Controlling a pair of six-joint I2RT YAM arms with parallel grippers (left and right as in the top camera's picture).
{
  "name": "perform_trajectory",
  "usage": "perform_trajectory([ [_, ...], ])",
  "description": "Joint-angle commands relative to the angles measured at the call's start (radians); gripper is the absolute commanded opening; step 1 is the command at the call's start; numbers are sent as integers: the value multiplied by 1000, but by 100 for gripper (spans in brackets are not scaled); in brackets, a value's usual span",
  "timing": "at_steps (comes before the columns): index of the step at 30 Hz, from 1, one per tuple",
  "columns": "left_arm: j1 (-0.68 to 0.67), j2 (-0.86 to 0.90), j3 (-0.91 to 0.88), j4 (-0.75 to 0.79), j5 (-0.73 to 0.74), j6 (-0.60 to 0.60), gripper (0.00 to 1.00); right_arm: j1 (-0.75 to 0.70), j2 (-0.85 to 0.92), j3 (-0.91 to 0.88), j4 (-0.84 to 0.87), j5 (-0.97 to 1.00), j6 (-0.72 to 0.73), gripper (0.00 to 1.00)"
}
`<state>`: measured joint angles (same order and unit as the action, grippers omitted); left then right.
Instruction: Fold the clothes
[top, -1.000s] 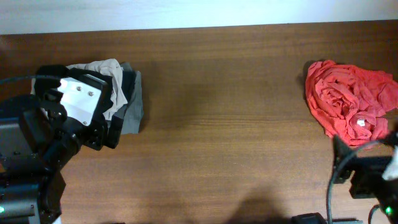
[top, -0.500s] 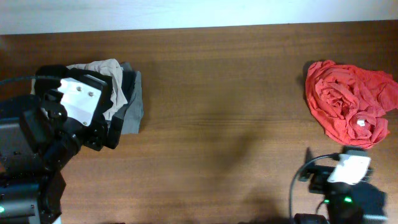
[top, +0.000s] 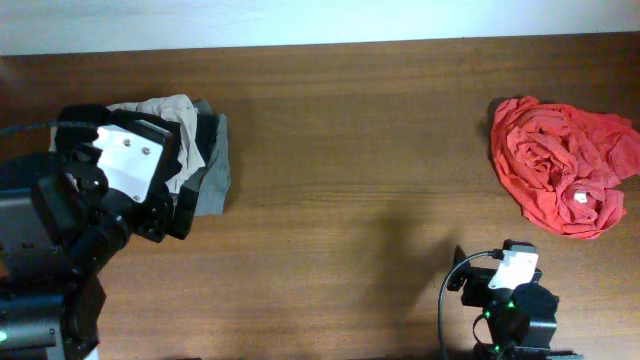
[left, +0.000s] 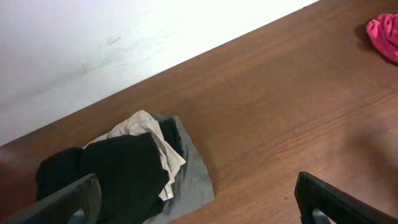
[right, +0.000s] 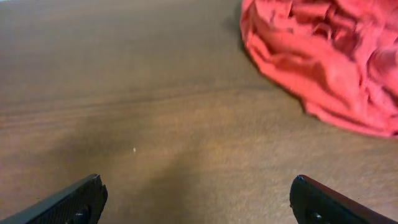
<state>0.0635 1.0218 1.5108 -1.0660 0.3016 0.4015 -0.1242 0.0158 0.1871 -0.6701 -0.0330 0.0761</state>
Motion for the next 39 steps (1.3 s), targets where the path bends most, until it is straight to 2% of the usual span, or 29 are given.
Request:
perform_trajectory([
  [1,-5,0,1,2,-3,16,99,-7,-11,-29,5,-20,19,99],
  [36,-5,-5,-3,1,-3,16,99,-7,-11,-29,5,-19,18,99],
  [39,-5,-36,-40,16,-64,20,99,-7,-11,-29,5,-19,18,99],
])
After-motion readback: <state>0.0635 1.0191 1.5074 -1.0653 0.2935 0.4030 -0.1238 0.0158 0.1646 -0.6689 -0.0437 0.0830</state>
